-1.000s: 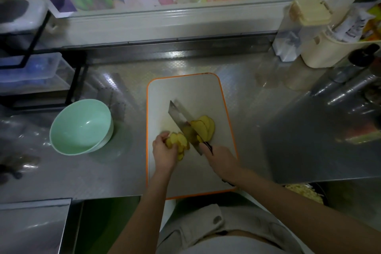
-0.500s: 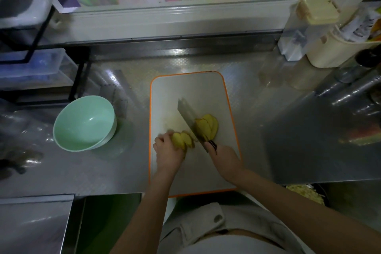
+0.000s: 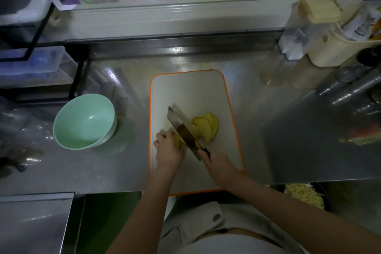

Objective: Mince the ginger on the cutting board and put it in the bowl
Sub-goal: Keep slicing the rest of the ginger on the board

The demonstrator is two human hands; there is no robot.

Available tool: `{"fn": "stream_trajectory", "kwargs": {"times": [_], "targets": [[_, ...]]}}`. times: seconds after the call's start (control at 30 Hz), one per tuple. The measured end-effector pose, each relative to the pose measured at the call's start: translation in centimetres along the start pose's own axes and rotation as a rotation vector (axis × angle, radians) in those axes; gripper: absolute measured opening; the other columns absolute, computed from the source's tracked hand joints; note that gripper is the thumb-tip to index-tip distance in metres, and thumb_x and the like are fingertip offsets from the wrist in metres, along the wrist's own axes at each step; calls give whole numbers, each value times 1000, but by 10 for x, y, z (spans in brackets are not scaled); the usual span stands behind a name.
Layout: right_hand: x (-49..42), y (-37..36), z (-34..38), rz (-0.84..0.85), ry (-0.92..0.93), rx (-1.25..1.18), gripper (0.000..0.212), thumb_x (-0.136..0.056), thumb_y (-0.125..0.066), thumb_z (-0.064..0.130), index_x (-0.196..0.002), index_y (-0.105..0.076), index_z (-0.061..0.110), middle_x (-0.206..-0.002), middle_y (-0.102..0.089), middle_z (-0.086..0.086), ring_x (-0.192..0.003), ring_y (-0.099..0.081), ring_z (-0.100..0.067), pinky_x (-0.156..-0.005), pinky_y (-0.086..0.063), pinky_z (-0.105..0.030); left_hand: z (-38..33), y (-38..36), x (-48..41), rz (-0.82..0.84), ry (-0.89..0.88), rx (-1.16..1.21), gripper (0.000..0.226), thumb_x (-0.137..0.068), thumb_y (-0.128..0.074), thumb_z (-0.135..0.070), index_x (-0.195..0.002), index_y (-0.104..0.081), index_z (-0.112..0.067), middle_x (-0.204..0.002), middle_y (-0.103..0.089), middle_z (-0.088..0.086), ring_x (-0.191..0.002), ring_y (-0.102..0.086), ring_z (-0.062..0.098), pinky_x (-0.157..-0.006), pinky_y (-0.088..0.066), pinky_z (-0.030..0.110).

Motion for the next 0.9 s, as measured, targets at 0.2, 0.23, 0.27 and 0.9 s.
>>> {"fn": "stream_trajectory", "kwargs": {"times": [0.2, 0.23, 0.27, 0.9], "targets": [[-3, 14, -3, -37, -42, 20, 44, -101, -32, 38, -60, -36, 21, -65, -50, -6, -67, -52, -23, -57, -33, -28, -4, -2, 8, -61, 39, -61, 49, -86, -57, -22, -129, -37, -9, -129, -31, 17, -116, -32, 35, -88, -37, 35], [-4, 16, -3, -60, -46, 4, 45, -100, -32, 38, -59, -37, 20, -60, -48, -3, -65, -52, -22, -55, -32, -27, -6, -3, 9, -60, 41, -64, 46, -86, -55, -18, -127, -37, -8, -129, -31, 17, -115, -32, 36, -87, -37, 35], [-5, 18, -3, -78, -45, -17, 46, -100, -33, 38, -59, -39, 18, -58, -46, 0, -63, -52, -21, -53, -31, -26, -7, -5, 11, -56, 42, -66, 43, -86, -52, -12, -126, -38, -7, -128, -31, 18, -114, -33, 36, -87, -37, 36], [3, 20, -3, -81, -11, -114, 47, -100, -35, 35, -56, -39, 22, -53, -42, 6, -47, -40, -4, -42, -31, -16, 20, -16, 6, -15, 255, 120, 58, -84, -63, -24, -128, -36, 2, -130, -40, 20, -120, -43, 38, -98, -37, 45]]}}
Point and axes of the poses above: each hand's wrist, its own x-axis away from the middle knuckle, its own y-axis out of the back of the hand, z = x × y, the point moved 8 cm from there along -x, towards the middle knuckle
